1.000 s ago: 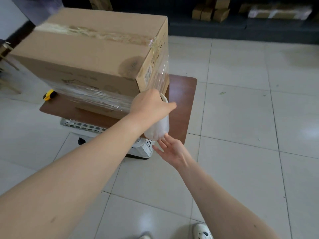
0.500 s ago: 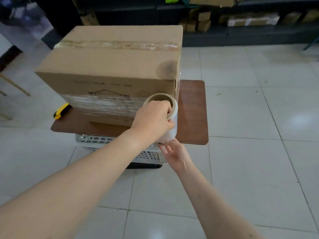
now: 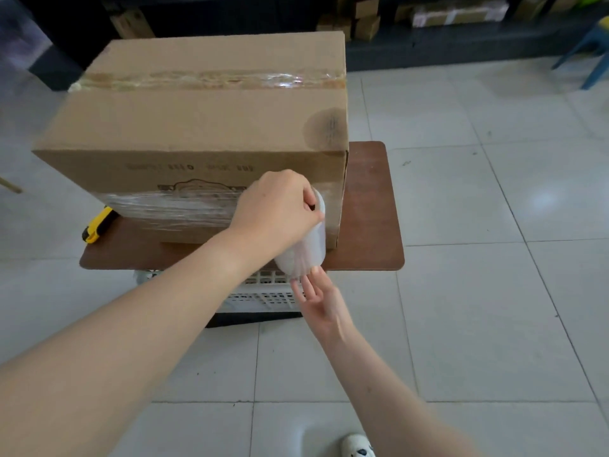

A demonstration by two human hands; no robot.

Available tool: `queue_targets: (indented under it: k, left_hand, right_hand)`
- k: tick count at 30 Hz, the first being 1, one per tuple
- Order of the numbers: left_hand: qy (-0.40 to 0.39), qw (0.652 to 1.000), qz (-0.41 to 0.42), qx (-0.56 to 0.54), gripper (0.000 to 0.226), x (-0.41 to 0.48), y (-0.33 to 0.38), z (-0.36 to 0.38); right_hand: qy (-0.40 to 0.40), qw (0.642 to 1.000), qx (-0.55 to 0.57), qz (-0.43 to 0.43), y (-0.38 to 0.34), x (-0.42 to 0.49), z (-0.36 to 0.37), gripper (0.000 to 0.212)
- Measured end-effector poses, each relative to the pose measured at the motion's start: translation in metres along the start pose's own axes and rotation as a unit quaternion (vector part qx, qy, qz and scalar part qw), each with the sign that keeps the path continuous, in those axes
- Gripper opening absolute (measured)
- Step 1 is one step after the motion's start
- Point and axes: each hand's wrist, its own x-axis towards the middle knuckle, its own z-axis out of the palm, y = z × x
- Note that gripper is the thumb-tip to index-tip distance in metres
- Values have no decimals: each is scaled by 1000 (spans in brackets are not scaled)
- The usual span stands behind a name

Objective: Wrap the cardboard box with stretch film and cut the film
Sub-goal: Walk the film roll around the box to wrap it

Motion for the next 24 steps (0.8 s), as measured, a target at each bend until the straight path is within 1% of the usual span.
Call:
queue_targets:
  k: [2, 3, 5, 7, 9, 11, 13, 16, 18, 20, 22, 24]
  left_hand:
    - [-13, 999, 17, 40, 10, -1, -3, -5]
    - [-17, 998, 21, 51, 9, -2, -6, -6]
    - [-30, 999, 21, 36, 7, -4, -17, -9]
    - [-44, 998, 36, 8, 7, -7, -30, -13]
    - [-56, 996, 66, 1, 9, -12, -43, -18]
    - [-64, 994, 88, -1, 9, -17, -56, -24]
    - [-69, 992, 108, -4, 11, -19, -71, -29]
    - [-75, 989, 130, 0, 25, -20, -87, -36]
    - [-80, 989, 127, -12, 33, -18, -92, -39]
    - [-79, 988, 135, -10, 30, -15, -95, -38]
    - [-87, 985, 148, -1, 23, -12, -100, -38]
    - [-103, 983, 155, -2, 16, -9, -107, -40]
  right_hand:
    - [13, 1000, 5, 6, 5, 1, 1, 35]
    - [14, 1000, 0, 10, 6, 1, 3, 31]
    - [15, 1000, -20, 12, 8, 1, 7, 22]
    - [18, 999, -26, 7, 11, 1, 12, 19]
    - [26, 1000, 7, 2, 13, 6, 15, 17]
    - [27, 999, 22, -6, 18, 12, 20, 29]
    - [23, 999, 17, -20, 31, 18, 26, 34]
    - [15, 998, 29, -59, 56, 20, 34, 43]
    - [23, 994, 57, -91, 71, 19, 41, 54]
    - [34, 989, 88, -117, 83, 21, 47, 64]
    - [39, 986, 109, -122, 95, 22, 51, 62]
    - [48, 986, 102, -119, 105, 26, 51, 52]
